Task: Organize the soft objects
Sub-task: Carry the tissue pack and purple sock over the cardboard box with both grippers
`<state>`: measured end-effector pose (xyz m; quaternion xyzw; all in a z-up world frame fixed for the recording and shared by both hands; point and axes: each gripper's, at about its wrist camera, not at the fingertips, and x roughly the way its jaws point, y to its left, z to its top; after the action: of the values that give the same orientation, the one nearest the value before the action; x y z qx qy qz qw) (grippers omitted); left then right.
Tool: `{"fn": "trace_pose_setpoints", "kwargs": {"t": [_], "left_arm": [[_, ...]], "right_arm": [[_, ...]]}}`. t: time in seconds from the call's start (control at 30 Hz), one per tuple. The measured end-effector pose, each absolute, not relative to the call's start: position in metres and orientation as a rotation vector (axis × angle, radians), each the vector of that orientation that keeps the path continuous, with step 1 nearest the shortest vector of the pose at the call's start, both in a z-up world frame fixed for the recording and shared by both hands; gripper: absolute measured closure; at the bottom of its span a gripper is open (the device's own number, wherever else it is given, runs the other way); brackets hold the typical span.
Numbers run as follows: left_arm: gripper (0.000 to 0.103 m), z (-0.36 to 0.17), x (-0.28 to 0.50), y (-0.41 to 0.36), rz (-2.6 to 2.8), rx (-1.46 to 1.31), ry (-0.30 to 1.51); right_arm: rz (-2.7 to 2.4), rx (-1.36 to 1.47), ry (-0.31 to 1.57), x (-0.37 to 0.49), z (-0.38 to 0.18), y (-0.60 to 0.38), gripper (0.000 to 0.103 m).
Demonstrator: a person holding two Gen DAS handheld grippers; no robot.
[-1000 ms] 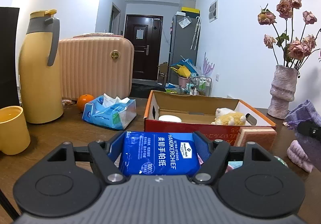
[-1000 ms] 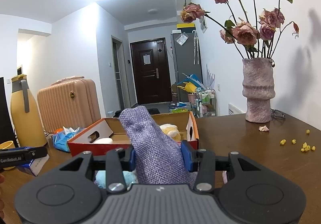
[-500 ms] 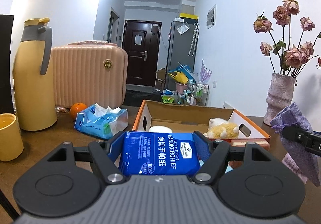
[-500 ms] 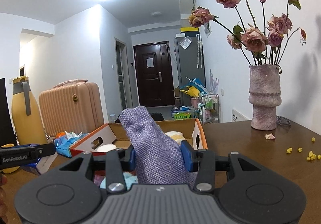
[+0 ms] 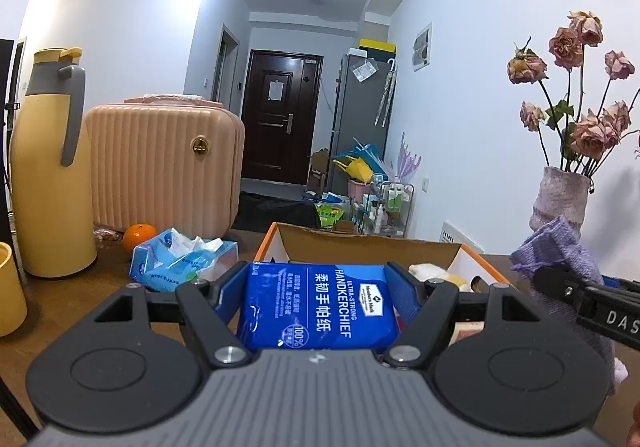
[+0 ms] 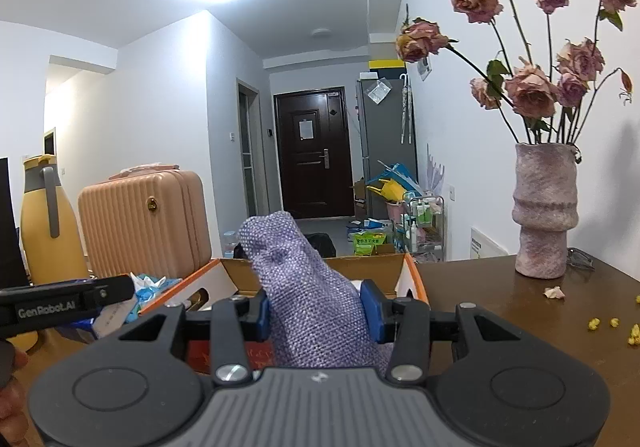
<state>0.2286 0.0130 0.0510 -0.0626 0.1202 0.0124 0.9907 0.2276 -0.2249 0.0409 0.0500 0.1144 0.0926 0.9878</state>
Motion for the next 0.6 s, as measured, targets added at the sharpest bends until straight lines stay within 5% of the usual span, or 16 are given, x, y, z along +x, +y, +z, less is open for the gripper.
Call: {"fn": "trace_pose_setpoints", "kwargs": {"t": [0.6], "left_arm": [[0.029,0.061,0.267,0.017,0.053,-0.167,0.211]], "right_arm": [[0.186,0.1,0.235,0.267,0.047,-0.215,0.06]]}}
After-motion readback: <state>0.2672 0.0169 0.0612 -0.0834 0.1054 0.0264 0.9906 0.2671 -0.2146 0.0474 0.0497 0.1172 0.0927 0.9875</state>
